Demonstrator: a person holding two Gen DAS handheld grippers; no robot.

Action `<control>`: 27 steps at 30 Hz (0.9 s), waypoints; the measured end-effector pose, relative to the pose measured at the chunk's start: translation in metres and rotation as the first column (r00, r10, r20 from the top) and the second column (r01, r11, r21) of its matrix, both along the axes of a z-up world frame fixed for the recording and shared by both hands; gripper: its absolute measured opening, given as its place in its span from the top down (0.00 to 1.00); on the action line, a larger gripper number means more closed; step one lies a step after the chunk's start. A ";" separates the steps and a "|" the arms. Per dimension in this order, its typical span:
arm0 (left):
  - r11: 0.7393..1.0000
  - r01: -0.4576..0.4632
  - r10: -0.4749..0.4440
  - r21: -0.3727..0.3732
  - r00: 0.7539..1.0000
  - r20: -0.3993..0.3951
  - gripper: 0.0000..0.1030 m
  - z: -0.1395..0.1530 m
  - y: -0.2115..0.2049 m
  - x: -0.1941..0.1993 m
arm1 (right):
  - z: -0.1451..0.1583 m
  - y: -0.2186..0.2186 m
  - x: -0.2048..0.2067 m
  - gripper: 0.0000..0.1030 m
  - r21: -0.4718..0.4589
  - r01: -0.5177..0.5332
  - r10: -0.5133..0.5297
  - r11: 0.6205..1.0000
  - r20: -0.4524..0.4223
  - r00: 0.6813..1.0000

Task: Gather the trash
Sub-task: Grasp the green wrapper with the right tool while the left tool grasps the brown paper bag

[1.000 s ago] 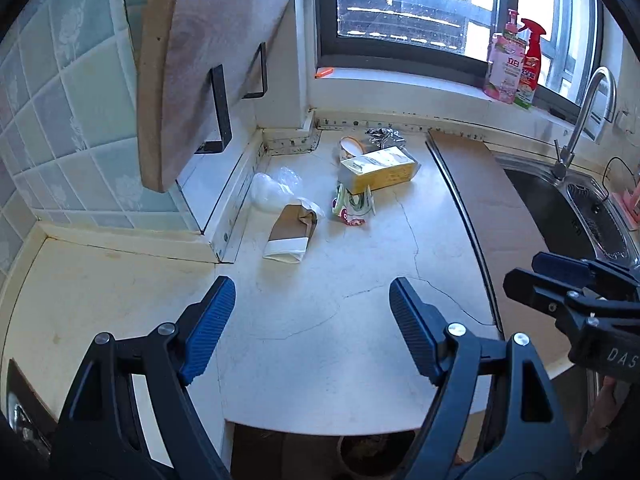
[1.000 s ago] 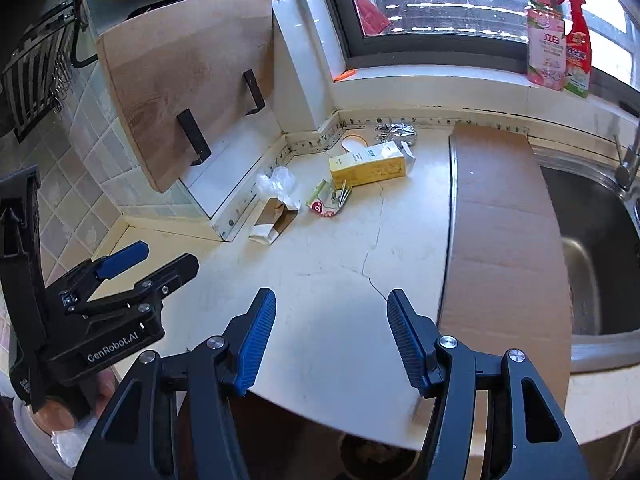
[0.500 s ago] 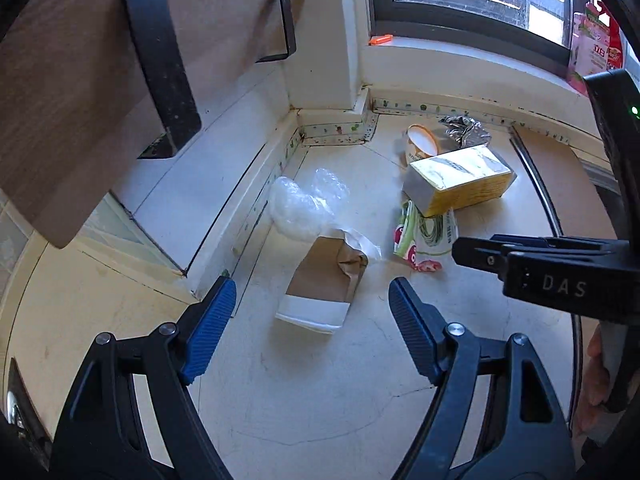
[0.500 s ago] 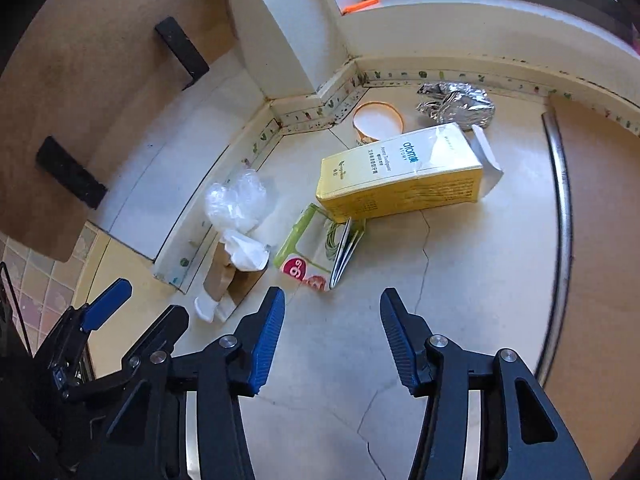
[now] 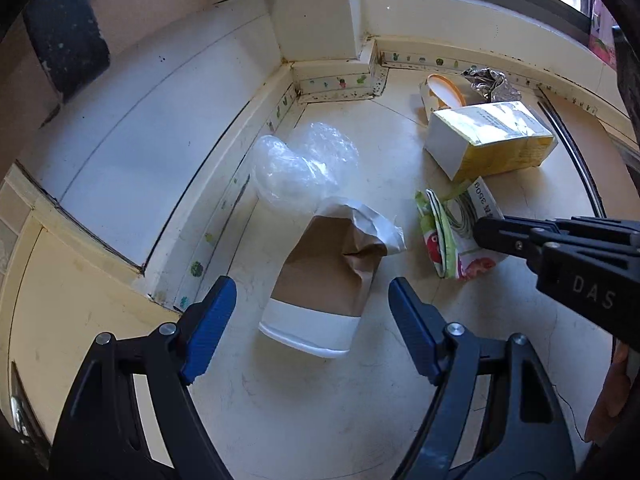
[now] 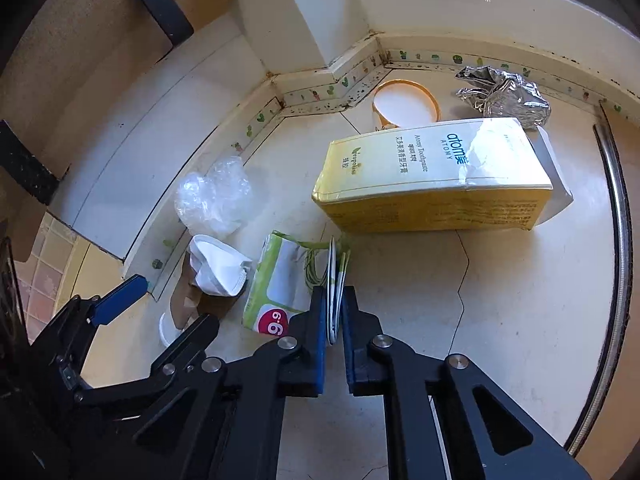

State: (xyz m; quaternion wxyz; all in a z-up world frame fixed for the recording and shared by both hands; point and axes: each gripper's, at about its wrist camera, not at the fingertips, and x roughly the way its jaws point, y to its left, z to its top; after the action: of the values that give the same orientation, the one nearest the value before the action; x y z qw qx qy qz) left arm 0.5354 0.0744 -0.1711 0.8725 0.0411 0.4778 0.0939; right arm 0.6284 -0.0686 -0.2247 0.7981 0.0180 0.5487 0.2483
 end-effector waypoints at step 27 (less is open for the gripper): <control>0.996 0.073 -0.077 -0.049 0.995 -0.063 0.56 0.034 -0.029 -0.056 | 0.064 -0.042 -0.092 0.96 0.035 0.049 -0.051 0.998 0.047 0.998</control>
State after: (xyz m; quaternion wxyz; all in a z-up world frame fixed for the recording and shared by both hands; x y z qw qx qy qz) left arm 0.4798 0.0455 -0.1369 0.8601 0.0416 0.5061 0.0484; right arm 0.5361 -0.1108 -0.1603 0.8165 0.0393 0.5246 0.2378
